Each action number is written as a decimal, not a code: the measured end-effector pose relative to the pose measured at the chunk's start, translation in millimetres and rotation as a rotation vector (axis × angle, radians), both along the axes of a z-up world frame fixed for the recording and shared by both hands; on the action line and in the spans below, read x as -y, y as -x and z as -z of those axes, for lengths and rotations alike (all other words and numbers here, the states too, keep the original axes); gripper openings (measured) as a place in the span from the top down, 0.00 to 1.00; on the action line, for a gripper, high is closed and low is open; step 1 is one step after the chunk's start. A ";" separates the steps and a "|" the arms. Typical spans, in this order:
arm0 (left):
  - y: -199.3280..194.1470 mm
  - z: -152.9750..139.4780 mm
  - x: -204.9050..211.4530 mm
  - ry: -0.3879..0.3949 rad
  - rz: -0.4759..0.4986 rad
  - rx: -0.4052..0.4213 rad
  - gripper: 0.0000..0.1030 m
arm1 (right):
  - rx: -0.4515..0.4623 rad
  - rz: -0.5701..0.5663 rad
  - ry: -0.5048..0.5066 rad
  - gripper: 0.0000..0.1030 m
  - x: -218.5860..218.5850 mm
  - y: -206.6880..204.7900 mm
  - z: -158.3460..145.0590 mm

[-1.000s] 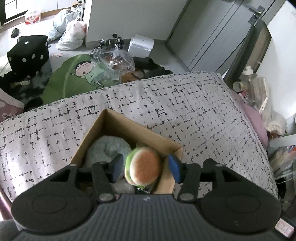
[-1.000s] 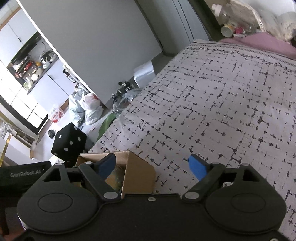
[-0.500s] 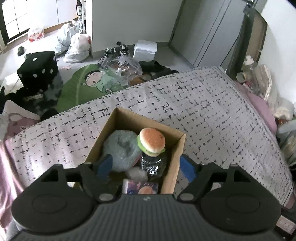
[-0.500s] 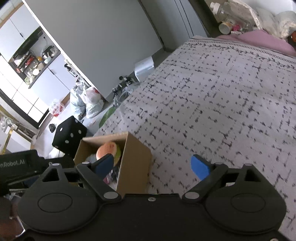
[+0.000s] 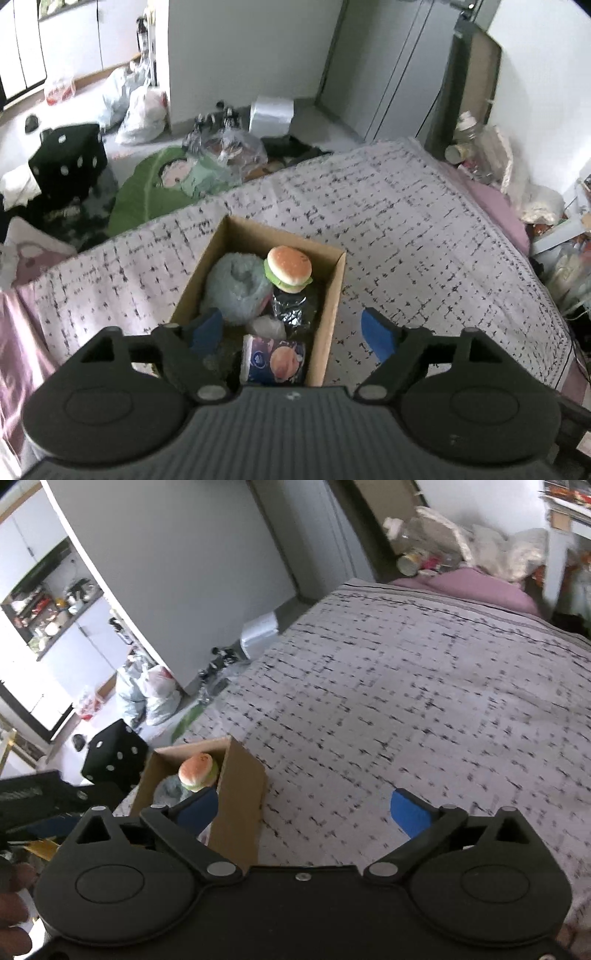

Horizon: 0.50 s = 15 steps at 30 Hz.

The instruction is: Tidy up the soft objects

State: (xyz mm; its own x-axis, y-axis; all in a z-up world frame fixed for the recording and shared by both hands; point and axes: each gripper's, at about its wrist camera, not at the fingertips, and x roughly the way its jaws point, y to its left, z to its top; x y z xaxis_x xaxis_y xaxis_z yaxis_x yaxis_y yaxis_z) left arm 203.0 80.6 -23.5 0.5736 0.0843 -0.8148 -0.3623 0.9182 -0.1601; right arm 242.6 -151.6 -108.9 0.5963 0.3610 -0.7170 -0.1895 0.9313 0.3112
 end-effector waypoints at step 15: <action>63.5 -38.2 15.2 0.037 0.077 0.095 0.01 | 0.087 0.072 -0.030 0.00 30.0 69.7 -53.3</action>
State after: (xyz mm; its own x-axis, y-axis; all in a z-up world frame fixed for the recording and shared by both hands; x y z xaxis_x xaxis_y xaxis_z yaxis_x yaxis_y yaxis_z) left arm 139.5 65.5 14.6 0.6521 0.0079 -0.7581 -0.2726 0.9355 -0.2247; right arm 172.9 -181.6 -55.6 0.6811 0.3350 -0.6510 -0.1495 0.9341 0.3242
